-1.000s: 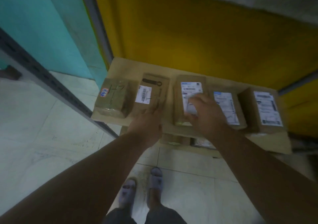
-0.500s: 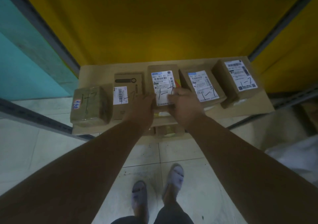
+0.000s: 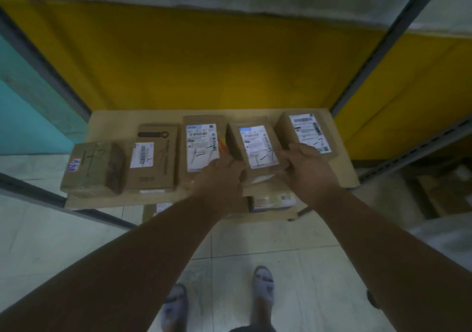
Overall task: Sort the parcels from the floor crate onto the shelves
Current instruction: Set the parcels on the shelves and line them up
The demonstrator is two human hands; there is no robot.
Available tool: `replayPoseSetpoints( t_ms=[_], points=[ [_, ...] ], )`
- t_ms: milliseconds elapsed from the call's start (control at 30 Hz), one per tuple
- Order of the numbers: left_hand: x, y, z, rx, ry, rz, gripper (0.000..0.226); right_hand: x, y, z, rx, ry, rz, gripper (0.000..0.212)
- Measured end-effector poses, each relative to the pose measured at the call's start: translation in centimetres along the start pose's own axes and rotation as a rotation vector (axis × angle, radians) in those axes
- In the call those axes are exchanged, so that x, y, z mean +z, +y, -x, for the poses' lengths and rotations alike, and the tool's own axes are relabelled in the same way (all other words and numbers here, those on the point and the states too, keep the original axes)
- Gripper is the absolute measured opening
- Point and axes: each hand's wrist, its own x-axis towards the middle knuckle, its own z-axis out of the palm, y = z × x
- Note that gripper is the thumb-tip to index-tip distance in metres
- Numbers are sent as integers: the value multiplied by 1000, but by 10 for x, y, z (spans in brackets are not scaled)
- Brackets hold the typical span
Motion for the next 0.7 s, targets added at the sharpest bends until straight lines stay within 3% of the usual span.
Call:
replayPoseSetpoints(
  t_ms=[100,267,700],
  points=[
    [21,33,-28,-55,-32,-28,43,-8,43,-19,-30,-42,119,55],
    [52,63,-68,-157,-88,-314,66,-3,87,-46,-111,-189,221,81],
    [73,72,-89,-174,-121,-268,71,-4,128,-38,-86,-147,183,74]
  ],
)
